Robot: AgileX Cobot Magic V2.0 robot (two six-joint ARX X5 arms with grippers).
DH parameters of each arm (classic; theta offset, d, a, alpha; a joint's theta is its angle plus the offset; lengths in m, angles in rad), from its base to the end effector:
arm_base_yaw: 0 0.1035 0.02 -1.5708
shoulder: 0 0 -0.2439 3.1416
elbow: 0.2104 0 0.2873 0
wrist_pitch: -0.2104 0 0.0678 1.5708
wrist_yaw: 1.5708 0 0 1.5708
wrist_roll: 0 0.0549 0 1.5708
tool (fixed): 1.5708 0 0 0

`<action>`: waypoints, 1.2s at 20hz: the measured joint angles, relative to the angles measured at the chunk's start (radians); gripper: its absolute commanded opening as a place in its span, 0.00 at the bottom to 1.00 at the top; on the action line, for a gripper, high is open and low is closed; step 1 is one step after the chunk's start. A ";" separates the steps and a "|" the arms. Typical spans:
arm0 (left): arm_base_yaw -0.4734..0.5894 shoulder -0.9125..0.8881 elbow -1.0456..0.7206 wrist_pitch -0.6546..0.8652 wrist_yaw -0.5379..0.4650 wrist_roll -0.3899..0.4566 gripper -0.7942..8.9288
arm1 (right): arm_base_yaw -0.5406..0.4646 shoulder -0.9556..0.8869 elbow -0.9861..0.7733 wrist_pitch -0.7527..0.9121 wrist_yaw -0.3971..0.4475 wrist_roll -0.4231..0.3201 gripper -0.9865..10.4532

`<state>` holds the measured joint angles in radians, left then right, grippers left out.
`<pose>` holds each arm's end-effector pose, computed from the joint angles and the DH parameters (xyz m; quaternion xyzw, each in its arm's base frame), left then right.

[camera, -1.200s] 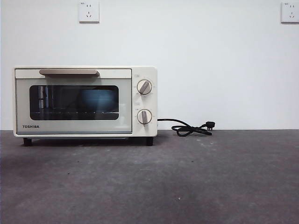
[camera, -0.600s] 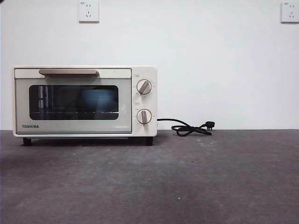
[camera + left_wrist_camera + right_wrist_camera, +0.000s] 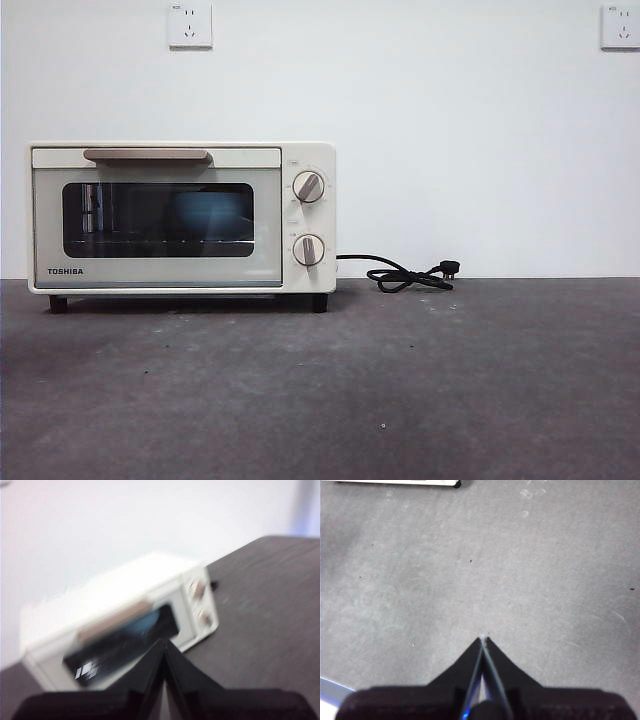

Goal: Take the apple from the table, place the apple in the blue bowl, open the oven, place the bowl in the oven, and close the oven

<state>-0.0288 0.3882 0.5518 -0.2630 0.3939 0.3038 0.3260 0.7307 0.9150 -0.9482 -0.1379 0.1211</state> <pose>0.1789 -0.0262 0.2890 0.1389 0.0166 -0.2145 0.9667 0.1793 0.0686 0.2922 0.0197 0.3833 0.1905 0.9036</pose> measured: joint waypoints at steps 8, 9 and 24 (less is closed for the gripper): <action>0.002 -0.371 -0.467 0.109 -0.278 -0.090 0.08 | 0.000 0.000 0.000 0.000 0.011 0.003 0.09; 0.002 -0.383 -0.477 0.114 -0.297 -0.093 0.08 | 0.000 0.000 0.000 0.000 0.011 0.003 0.09; 0.002 -0.375 -0.534 0.085 -0.389 -0.134 0.08 | 0.000 0.000 0.000 0.000 0.011 0.003 0.09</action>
<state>-0.0265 0.0128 0.0177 -0.1780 0.0048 0.1703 0.3260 0.7311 0.9150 -0.9482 -0.1265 0.1238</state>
